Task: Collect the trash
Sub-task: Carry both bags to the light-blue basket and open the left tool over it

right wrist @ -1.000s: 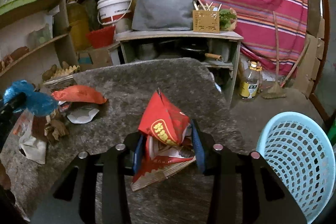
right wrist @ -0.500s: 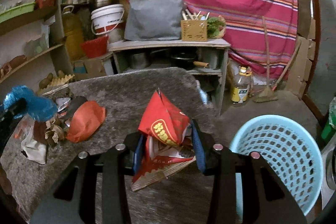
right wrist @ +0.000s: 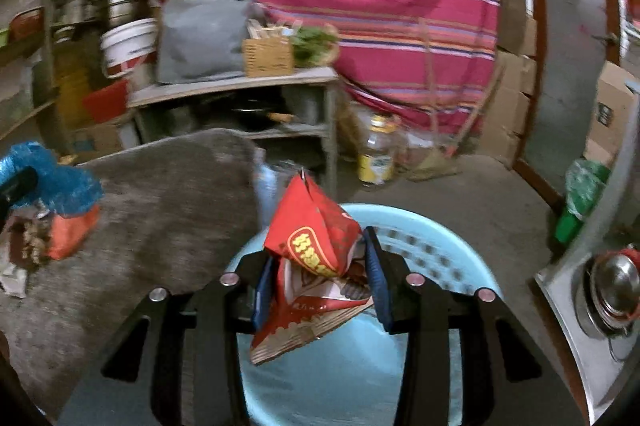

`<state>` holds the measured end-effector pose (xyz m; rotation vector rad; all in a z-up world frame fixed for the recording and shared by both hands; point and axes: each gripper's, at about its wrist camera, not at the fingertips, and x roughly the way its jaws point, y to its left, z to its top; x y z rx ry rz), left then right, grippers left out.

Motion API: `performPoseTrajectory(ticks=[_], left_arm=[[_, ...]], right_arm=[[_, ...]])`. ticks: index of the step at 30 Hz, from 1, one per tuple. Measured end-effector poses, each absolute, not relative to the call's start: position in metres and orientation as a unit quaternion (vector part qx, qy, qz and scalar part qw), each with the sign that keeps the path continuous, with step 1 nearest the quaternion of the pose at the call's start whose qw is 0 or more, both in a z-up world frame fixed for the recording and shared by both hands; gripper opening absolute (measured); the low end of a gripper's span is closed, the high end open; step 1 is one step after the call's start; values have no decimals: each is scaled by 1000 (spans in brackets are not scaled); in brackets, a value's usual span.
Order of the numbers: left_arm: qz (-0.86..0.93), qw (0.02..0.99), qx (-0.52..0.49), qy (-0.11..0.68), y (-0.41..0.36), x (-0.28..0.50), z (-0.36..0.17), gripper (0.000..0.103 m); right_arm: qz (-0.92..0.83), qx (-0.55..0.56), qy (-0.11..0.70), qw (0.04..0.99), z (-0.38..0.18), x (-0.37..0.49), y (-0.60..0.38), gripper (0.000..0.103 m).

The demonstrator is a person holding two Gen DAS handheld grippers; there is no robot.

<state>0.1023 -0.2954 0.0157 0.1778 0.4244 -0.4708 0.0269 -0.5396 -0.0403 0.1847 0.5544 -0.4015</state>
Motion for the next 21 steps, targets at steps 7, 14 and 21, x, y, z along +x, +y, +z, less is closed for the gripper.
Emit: performPoseTrajectory(ticks=[7, 14, 21], left_arm=[[-296, 925, 96, 218, -380, 82, -2, 29], [-333, 909, 105, 226, -438, 79, -19, 29], [-341, 899, 122, 247, -459, 90, -34, 33]], right_arm=[[-233, 110, 276, 926, -53, 9, -582, 41], [-241, 124, 276, 922, -61, 1, -600, 41], [-248, 142, 274, 918, -65, -4, -613, 41]])
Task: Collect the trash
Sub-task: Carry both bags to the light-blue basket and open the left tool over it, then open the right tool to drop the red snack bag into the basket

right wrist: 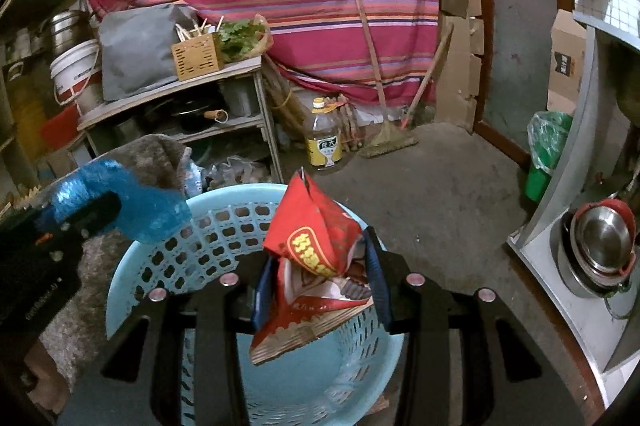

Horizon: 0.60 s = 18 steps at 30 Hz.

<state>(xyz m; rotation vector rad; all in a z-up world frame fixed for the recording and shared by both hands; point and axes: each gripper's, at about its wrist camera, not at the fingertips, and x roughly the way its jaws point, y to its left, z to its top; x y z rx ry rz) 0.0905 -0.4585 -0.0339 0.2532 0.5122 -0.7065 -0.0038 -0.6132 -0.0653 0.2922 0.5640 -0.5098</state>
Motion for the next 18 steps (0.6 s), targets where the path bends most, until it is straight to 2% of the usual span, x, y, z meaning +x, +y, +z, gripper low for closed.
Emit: performPoseTrajectory(ticks=[2, 4, 6, 8, 12, 18], left_arm=[[-342, 897, 119, 255, -456, 93, -36, 35], [-340, 896, 116, 261, -452, 95, -37, 49], [-335, 899, 112, 261, -446, 95, -37, 58], [-331, 900, 111, 260, -439, 95, -35, 62], [-308, 911, 108, 252, -423, 96, -33, 78], [-271, 926, 104, 240, -392, 98, -29, 87]], right_arm=[[-248, 144, 274, 918, -66, -5, -614, 41], [-248, 143, 275, 918, -67, -5, -614, 41], [-246, 142, 278, 918, -68, -4, -613, 41], [-245, 141, 280, 917, -68, -2, -611, 41], [-244, 139, 284, 917, -69, 3, -608, 41], [-243, 117, 292, 918, -69, 18, -593, 44]])
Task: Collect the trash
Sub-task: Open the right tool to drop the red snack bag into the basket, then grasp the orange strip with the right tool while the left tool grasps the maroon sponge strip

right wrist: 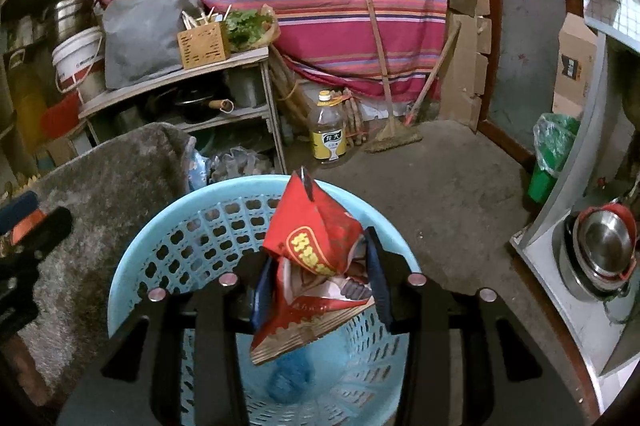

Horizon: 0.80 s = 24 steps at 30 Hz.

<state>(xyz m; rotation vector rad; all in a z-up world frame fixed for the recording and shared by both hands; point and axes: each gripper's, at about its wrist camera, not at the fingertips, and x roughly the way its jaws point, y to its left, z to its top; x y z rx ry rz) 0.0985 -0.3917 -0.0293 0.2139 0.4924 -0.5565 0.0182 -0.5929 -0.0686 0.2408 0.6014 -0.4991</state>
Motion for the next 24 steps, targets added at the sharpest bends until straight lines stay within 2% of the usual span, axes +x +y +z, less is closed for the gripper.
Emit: performPoseTrajectory(ticks=[2, 4, 5, 8, 13, 16, 24], left_arm=[[-259, 930, 100, 240, -379, 99, -27, 90], [-244, 936, 97, 235, -367, 99, -24, 95], [-234, 939, 96, 231, -358, 99, -22, 96], [-215, 945, 95, 227, -336, 99, -16, 97], [-182, 954, 81, 222, -283, 103, -5, 98], [-153, 961, 77, 218, -249, 107, -2, 98], [-76, 969, 39, 233, -143, 130, -2, 98]], right_arm=[[-243, 115, 294, 917, -69, 22, -588, 49], [-248, 114, 294, 916, -69, 26, -584, 61], [-250, 112, 294, 916, -69, 27, -583, 71], [-257, 108, 296, 913, -67, 31, -577, 80], [-258, 101, 290, 916, -57, 34, -560, 82], [-248, 91, 276, 924, -46, 38, -534, 91], [-198, 84, 264, 940, -34, 70, -446, 91]])
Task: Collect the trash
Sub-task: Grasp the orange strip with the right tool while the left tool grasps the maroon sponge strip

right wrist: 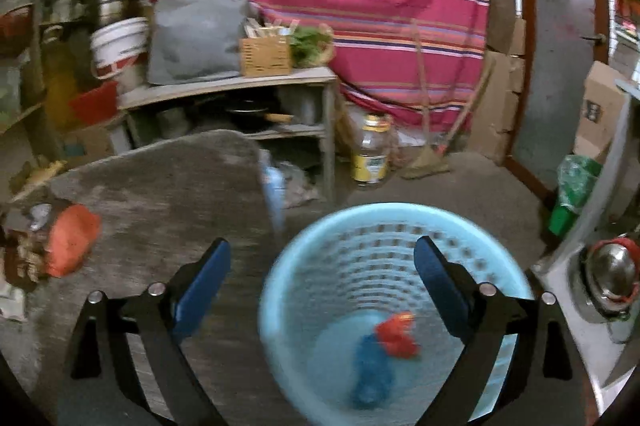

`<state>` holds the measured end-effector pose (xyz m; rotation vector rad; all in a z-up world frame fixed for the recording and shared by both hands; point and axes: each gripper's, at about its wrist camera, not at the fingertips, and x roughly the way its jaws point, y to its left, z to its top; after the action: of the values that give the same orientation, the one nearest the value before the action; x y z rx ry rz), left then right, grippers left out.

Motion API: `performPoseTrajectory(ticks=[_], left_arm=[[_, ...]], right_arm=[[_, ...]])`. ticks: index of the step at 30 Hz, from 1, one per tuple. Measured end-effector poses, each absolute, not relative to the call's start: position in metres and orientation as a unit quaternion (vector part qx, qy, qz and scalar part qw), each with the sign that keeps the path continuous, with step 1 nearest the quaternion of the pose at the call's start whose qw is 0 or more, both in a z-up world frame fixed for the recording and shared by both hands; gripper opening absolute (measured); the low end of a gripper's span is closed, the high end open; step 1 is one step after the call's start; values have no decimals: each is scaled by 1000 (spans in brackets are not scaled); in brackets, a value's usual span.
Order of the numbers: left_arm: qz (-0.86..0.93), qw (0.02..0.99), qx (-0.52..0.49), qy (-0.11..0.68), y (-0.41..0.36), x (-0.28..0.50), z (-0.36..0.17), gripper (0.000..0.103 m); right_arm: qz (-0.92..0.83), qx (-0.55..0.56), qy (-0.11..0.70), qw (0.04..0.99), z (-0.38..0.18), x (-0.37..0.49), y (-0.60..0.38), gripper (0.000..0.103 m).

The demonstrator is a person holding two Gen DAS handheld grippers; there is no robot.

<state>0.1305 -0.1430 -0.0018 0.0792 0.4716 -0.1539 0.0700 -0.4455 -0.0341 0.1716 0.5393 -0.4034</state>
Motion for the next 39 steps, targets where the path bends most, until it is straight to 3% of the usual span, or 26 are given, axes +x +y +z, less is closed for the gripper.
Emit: performPoseTrajectory(ticks=[12, 21, 33, 34, 36, 38, 39], left_arm=[[10, 957, -2, 291, -8, 192, -14, 98], [28, 949, 44, 312, -3, 210, -35, 98], [15, 942, 18, 334, 3, 233, -45, 98], [13, 941, 17, 337, 2, 236, -46, 98], [5, 940, 12, 340, -4, 241, -45, 98], [5, 941, 15, 339, -8, 242, -46, 98], [8, 941, 20, 339, -10, 243, -47, 98]], right_arm=[[-125, 24, 302, 945, -51, 136, -321, 91], [-67, 19, 334, 940, -71, 184, -263, 91], [-43, -1, 393, 918, -99, 235, -217, 89], [-40, 2, 396, 917, -100, 236, -219, 86], [-24, 18, 408, 913, -102, 241, -226, 52], [-8, 33, 415, 909, -105, 244, -231, 38], [-3, 35, 415, 909, -106, 244, -232, 36]])
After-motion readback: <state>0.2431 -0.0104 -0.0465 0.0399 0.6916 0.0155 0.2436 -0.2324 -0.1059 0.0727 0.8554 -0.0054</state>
